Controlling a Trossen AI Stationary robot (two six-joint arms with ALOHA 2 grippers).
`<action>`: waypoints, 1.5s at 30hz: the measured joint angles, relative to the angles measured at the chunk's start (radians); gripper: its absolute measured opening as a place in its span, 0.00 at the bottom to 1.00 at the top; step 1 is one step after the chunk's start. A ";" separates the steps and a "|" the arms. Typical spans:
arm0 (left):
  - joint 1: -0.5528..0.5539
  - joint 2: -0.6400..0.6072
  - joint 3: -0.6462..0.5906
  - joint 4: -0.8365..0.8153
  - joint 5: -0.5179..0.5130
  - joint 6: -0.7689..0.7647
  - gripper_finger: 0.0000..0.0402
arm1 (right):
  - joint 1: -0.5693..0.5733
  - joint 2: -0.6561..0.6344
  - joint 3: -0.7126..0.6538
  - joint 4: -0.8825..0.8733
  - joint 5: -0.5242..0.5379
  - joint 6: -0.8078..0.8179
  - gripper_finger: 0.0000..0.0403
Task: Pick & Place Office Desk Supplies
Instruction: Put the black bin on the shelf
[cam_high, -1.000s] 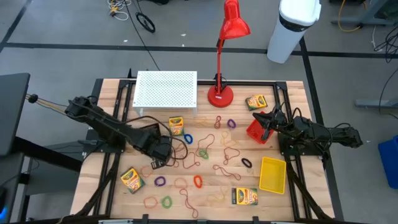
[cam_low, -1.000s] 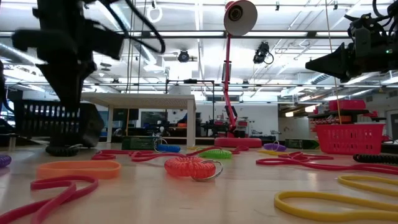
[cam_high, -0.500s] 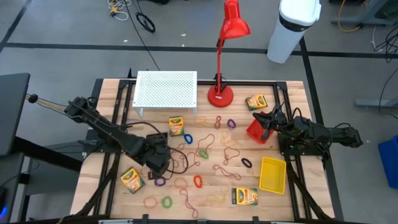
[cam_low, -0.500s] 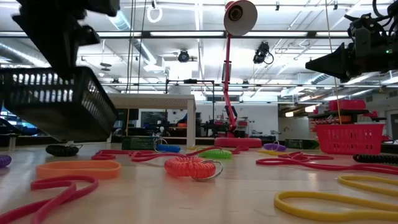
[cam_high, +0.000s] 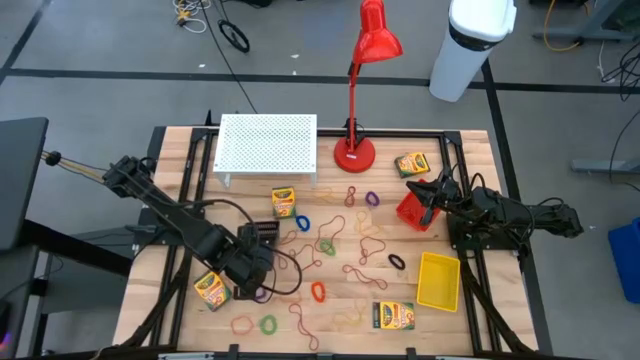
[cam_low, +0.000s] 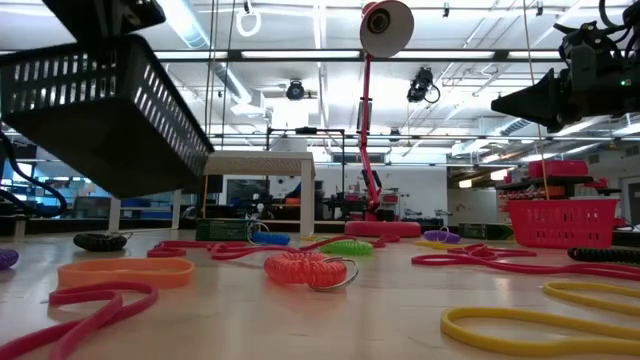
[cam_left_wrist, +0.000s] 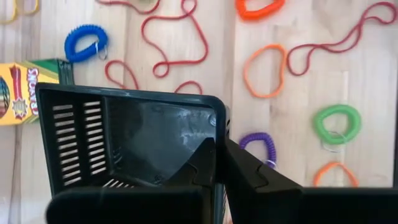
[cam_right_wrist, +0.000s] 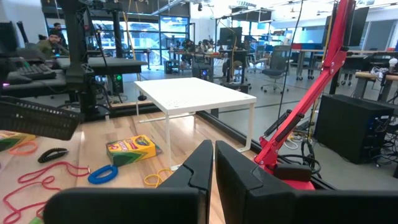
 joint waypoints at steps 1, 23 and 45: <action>0.000 0.000 0.006 0.000 0.000 0.004 0.05 | 0.000 0.000 0.000 0.000 0.000 0.000 0.07; 0.000 0.000 0.048 -0.024 -0.013 0.023 0.05 | 0.000 0.000 0.000 0.000 0.000 0.000 0.07; 0.010 -0.001 0.204 -0.104 -0.095 0.130 0.05 | 0.000 0.000 0.000 0.000 0.000 0.000 0.07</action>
